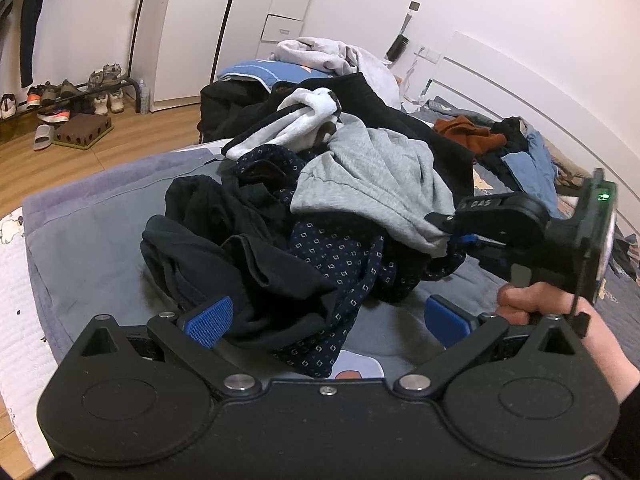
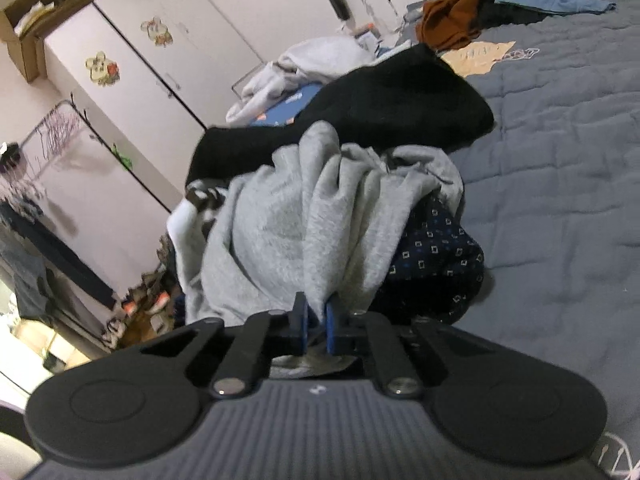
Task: Fold clothes
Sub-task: 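Lift the grey sweatshirt from the pile with the right tool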
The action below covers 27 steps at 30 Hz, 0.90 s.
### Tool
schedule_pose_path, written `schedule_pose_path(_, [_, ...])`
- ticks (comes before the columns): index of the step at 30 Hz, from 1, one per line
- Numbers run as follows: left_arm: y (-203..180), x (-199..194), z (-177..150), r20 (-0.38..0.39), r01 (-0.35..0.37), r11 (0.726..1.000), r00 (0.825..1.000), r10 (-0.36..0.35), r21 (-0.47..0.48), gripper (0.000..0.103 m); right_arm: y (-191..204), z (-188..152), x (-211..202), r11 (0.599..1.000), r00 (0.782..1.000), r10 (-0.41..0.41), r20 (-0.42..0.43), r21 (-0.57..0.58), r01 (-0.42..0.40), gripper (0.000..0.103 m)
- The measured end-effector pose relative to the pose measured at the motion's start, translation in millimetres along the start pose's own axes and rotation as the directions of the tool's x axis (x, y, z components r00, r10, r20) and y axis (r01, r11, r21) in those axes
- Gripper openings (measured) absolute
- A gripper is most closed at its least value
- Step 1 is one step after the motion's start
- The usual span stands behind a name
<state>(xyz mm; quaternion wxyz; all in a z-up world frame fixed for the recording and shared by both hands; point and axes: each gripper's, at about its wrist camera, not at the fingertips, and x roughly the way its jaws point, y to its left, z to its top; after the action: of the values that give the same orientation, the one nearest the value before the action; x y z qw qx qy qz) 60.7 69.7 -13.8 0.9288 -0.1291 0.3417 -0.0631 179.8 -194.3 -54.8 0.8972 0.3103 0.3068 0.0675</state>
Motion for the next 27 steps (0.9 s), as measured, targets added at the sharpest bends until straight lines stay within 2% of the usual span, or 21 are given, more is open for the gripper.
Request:
schedule_pose_path(16, [-0.4,1.7,0.6,-0.001,0.009,1.000,1.000,-0.009,0.006,0.103,-0.6,4.7,-61.0,0.998,0.995,0.055,0.084,0.039,-0.059,0.005])
schedule_pose_path(23, [-6.9,1.6,-0.8,-0.007,0.031,0.999,0.999,-0.031,0.036,0.103,-17.9,2.8,-100.1,0.995,0.991,0.060,0.121,0.074,-0.069,0.003])
schedule_pose_path(24, [-7.7,1.8,-1.2,-0.008,0.035,0.999,0.999,-0.035,0.036,0.103,-20.5,2.7,-106.6,0.994,0.990,0.062,0.128,0.080,-0.072,0.000])
schedule_pose_path(27, [-11.7,1.6,-2.5,-0.010,0.047,0.998,0.999,-0.047,0.048,0.103,-25.2,4.2,-135.5,0.991,0.981,0.095,0.169,0.077,-0.109,0.000])
